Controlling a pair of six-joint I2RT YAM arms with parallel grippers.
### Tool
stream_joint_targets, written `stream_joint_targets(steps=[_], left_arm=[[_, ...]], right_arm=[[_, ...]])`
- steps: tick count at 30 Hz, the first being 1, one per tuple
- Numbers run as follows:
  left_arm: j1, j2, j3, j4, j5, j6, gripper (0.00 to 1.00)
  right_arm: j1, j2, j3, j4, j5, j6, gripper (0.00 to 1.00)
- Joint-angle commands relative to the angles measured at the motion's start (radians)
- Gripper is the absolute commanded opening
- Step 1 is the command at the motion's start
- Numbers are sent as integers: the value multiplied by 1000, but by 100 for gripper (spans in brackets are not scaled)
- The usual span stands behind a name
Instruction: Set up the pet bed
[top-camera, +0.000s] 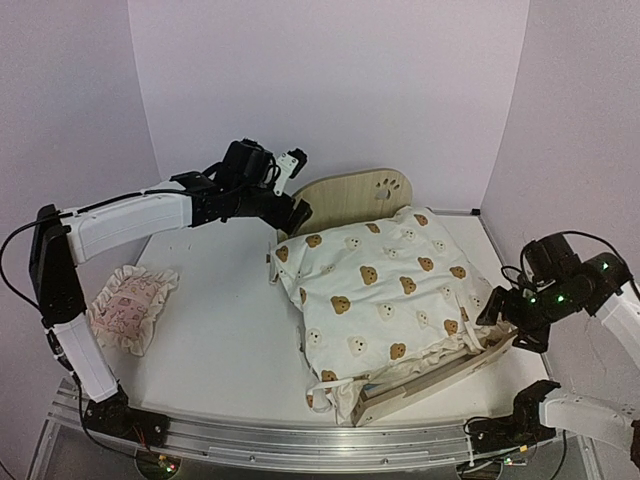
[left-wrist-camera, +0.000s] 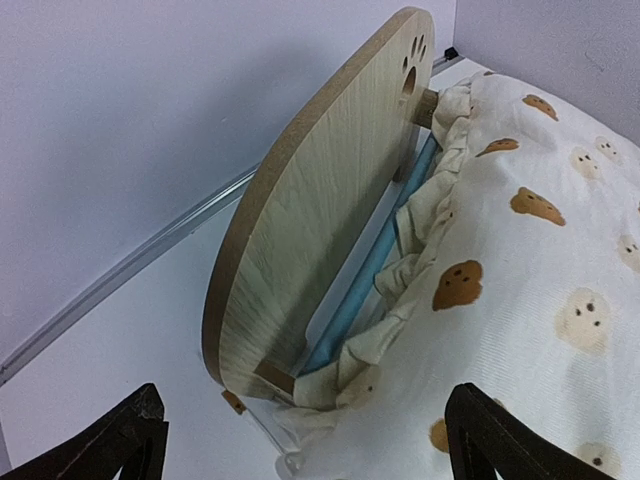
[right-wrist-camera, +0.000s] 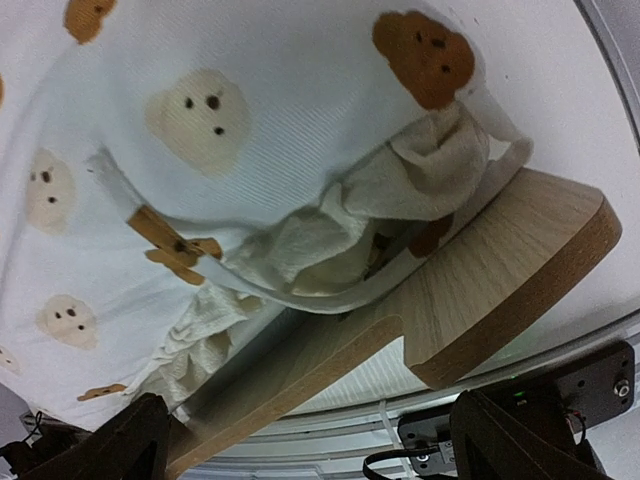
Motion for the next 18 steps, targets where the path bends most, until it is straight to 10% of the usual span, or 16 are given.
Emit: stream_joint_targets(steps=[1,12,18], left_arm=[[64,93,126,21,162,149,97],[141,263,246,66,303,235,83],[142,332,284,90,327,246,55]], right_arm=[[-1,-18,-55,10,-20,65,98],[-1,32,-140,63,132,56,98],[-1,135,-103,77,209,-12,91]])
